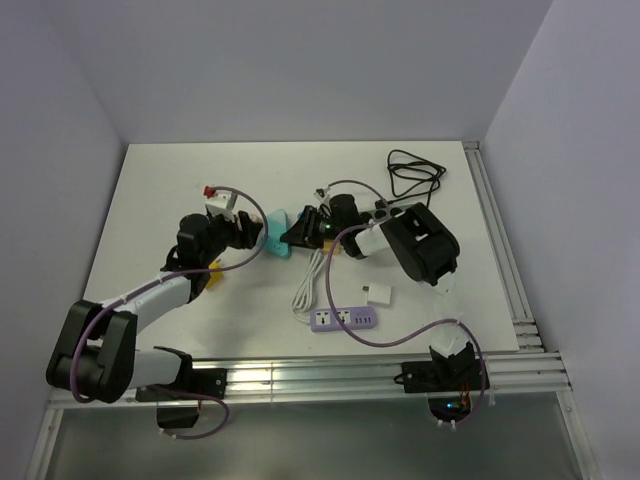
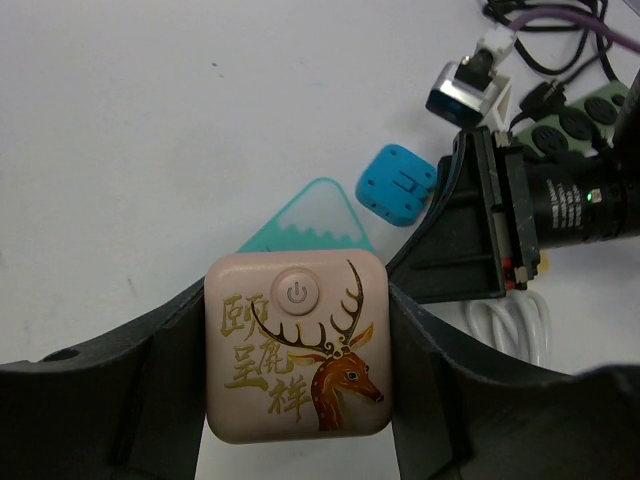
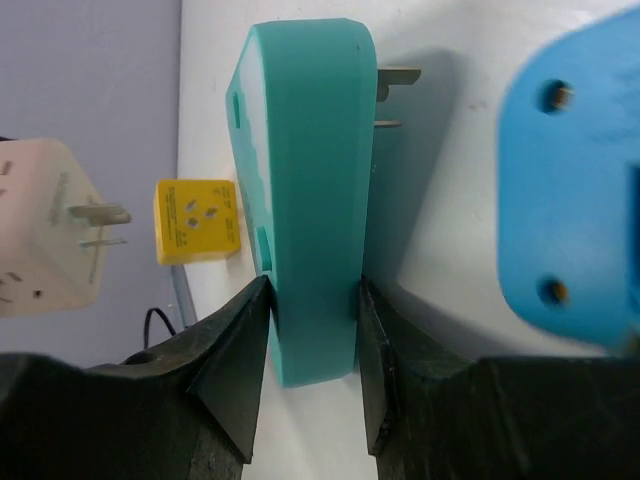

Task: Insert the plug
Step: Move the socket to the center of the board.

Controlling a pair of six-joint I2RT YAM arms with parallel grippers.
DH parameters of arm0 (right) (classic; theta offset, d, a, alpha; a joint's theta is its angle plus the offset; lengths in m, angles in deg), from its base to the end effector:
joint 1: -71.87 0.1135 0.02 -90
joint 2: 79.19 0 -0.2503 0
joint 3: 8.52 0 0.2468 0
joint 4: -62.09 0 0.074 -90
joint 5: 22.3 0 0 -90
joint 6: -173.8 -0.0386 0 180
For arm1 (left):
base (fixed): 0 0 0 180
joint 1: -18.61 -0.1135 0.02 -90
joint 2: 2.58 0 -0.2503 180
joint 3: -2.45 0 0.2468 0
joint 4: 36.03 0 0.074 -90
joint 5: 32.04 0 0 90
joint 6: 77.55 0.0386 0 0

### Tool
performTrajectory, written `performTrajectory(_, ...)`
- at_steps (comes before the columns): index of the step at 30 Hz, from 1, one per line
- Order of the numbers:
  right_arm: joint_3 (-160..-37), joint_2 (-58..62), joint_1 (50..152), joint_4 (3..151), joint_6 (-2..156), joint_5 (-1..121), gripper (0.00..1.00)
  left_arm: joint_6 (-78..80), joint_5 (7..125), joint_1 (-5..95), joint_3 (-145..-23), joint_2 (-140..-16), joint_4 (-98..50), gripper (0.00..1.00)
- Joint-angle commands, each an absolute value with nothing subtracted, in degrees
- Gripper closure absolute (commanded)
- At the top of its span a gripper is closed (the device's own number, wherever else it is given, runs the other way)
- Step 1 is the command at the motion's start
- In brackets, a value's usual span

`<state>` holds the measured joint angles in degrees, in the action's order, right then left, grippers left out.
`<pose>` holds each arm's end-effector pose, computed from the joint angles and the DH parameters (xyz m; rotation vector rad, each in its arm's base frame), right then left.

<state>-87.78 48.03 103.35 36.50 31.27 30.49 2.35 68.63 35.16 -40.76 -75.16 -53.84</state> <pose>0.3575 0.2463 0.0897 -0.0852 2.2373 1.5253 0.2566 -0.0837 0.2088 0.2371 1.7806 -0.4997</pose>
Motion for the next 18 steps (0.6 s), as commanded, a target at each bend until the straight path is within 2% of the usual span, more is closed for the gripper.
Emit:
performTrajectory(1, -83.17, 42.64, 102.28, 37.57, 35.98, 31.58, 0.83, 4.63, 73.86, 35.92, -40.97, -76.15, -58.71, 1.00)
performTrajectory(6, -80.25, 39.30, 101.84, 43.46, 41.16, 31.14, 0.86, 5.60, 79.92, 36.36, -40.97, -76.59, -58.79, 1.00)
performTrajectory(18, -71.29, 35.42, 100.26, 41.98, 42.31, 28.95, 0.89, 9.73, 80.01, 41.37, -43.26, -81.60, -57.64, 1.00)
